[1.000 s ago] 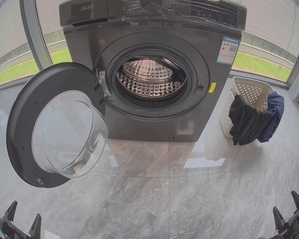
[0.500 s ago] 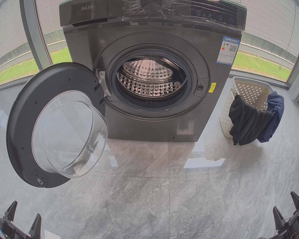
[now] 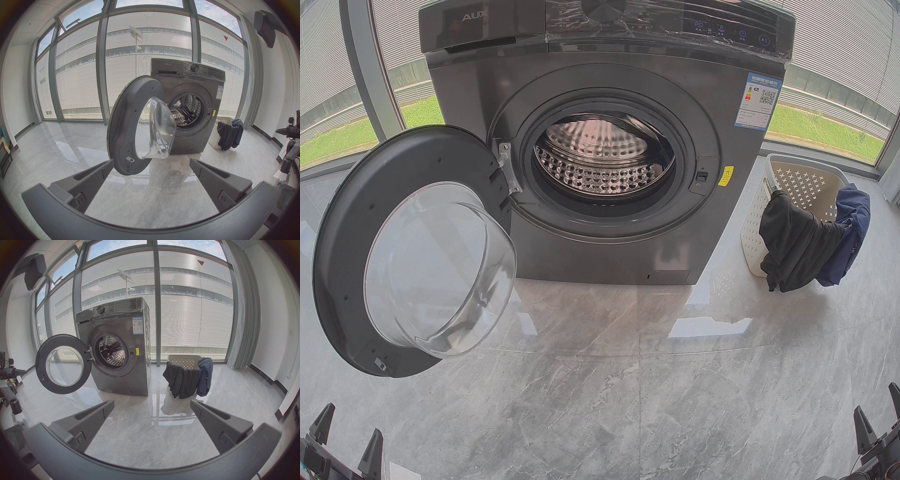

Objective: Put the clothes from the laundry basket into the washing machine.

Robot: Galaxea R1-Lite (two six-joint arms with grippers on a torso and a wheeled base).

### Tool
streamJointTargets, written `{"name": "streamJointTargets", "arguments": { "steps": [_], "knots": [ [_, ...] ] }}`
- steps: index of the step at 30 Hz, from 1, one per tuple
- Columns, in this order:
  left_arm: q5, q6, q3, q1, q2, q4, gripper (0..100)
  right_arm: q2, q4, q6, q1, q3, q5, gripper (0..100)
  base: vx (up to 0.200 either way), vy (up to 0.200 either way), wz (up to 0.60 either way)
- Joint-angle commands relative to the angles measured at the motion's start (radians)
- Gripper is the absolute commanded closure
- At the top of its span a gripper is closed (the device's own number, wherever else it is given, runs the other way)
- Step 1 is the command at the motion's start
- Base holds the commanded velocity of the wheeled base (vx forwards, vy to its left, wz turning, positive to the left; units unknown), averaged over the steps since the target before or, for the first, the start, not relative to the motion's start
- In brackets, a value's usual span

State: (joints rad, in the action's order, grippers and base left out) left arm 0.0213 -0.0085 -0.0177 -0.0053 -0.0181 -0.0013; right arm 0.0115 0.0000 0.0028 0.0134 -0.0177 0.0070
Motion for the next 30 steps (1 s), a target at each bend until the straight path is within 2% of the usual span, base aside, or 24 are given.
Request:
{"name": "streamJointTargets", "arguments": {
  "steps": [1, 19, 28, 30],
  "knots": [
    [-0.001, -0.001, 0.018, 0.001, 0.017, 0.000, 0, -0.008, -0.002, 0.003, 0.002, 0.018, 0.001, 0, 0.000, 0.000, 0.00],
    [-0.003, -0.002, 0.018, 0.001, 0.017, 0.000, 0, -0.008, -0.002, 0.005, 0.002, 0.018, -0.001, 0, 0.000, -0.200, 0.00],
    [-0.003, -0.002, 0.018, 0.001, 0.017, 0.000, 0, -0.008, 0.000, 0.003, 0.002, 0.018, -0.001, 0, 0.000, 0.000, 0.00],
    [-0.003, -0.004, 0.018, 0.001, 0.017, 0.000, 0, -0.008, -0.002, 0.005, 0.002, 0.018, -0.001, 0, 0.200, 0.000, 0.00]
  ]
}}
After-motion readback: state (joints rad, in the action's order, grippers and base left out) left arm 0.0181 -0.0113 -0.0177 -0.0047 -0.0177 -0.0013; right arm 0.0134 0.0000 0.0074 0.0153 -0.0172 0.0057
